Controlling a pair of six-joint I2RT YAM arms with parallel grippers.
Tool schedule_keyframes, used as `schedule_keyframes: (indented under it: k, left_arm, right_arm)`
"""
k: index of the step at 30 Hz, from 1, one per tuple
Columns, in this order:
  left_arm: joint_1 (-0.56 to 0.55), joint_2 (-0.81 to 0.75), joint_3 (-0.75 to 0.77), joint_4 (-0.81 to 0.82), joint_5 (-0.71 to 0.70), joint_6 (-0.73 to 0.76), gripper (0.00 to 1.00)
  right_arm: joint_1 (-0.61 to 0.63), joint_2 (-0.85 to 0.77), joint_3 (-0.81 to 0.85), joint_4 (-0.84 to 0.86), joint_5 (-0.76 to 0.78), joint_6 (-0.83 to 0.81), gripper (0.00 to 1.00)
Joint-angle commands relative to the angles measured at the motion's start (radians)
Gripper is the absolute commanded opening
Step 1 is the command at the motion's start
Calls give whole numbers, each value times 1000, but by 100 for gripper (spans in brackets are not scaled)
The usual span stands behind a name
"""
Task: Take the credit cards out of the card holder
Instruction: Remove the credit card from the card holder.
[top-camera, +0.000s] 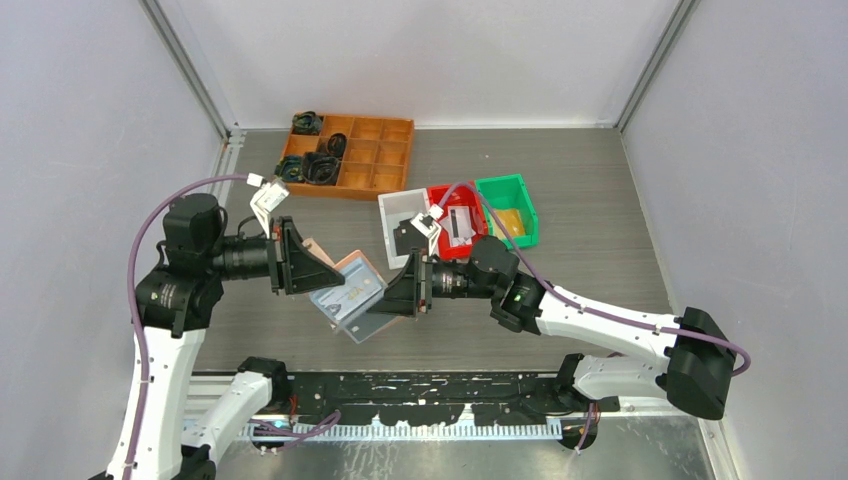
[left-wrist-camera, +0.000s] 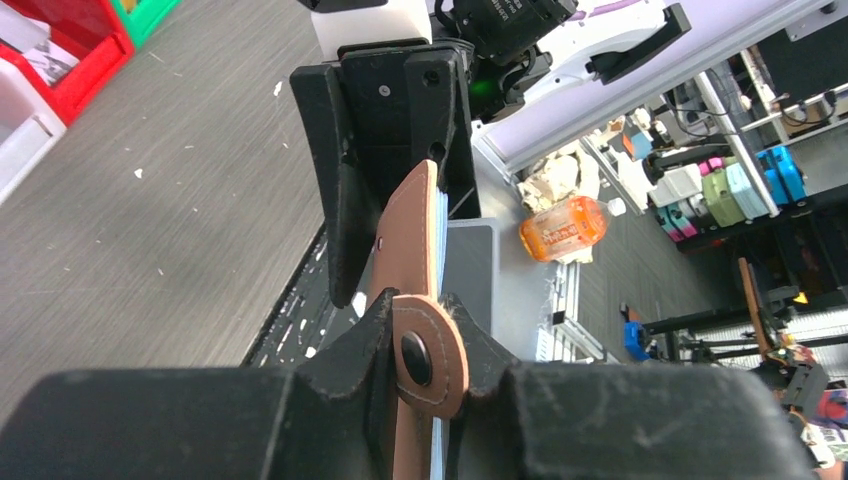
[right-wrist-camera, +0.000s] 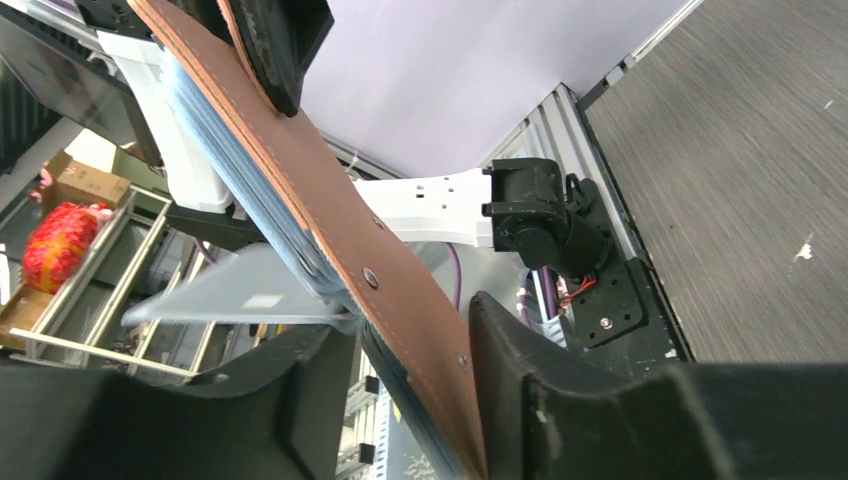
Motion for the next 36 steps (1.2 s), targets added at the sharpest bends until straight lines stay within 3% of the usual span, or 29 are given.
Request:
schedule_keyframes:
  k: [1,7,11,19,21,25,28,31,36]
  left_arm:
    - [3,-33,35,4,-47,117,0]
    - [4,-88,38,29,-238,237,0]
    - [4,-124,21,73,-340,241,0]
    - [4,-104,37,65,-271,201,0]
    - [3,-99,42,60,-249,187,0]
    - [4,-92,23,77,-199,120,1]
    - [3,-95,-14,96,-158,47,21]
    - [4,-106,-61,100,-136,5,43]
    - [4,-122,-125,67,-136,52,49]
  right_arm:
    - [0,-49,-1,2,-2,-41,55]
    - [1,-68,-6,54,-65,-15,69]
    - [0,-70,-18,105,-107,20,75]
    - [0,-57,-11,157,-107,67,77]
    - [1,-51,5,118,-87,64,70]
    - [0,-52,35,18,-26,41,45]
    - [1,-59,59,-64,-5,5,24]
    - [1,-77,69,-104,1,-15,11]
    - [0,-110,96,-185,6,-67,2]
